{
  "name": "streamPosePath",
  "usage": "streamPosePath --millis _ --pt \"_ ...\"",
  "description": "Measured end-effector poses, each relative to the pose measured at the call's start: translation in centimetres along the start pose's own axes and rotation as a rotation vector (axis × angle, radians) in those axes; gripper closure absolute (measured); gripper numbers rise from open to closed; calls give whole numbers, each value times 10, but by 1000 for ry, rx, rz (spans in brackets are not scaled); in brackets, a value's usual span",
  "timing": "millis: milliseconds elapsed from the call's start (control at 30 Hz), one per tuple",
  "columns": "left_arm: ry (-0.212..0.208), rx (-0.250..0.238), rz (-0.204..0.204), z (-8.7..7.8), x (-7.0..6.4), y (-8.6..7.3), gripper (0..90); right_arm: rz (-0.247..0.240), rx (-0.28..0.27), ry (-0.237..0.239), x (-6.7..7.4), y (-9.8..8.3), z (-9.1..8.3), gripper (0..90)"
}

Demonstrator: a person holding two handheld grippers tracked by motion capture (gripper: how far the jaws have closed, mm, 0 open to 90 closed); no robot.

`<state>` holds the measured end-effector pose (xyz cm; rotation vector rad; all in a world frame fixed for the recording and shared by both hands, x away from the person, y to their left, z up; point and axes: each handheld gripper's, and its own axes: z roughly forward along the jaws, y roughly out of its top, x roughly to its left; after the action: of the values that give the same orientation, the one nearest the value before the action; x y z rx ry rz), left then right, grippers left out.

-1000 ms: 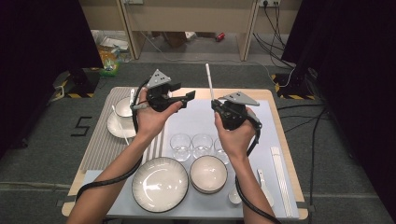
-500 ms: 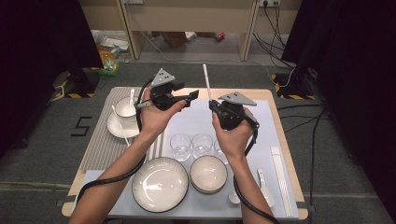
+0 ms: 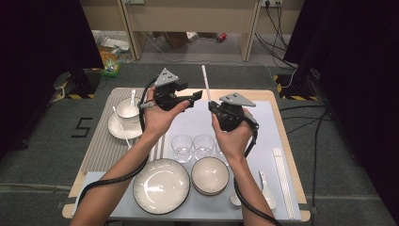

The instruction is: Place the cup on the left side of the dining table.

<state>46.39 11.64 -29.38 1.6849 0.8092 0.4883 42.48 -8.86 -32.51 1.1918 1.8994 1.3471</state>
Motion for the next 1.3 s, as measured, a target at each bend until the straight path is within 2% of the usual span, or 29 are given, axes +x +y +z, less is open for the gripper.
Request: streamPosePath --millis 633,1000,1300 --pt "-11 -4 -20 3 1 3 335 -3 9 13 6 0 4 855" --pt "-17 -9 -26 9 1 14 357 -5 12 17 6 -1 5 855" --pt "-24 4 -34 16 1 16 369 -12 10 16 7 -3 7 855"
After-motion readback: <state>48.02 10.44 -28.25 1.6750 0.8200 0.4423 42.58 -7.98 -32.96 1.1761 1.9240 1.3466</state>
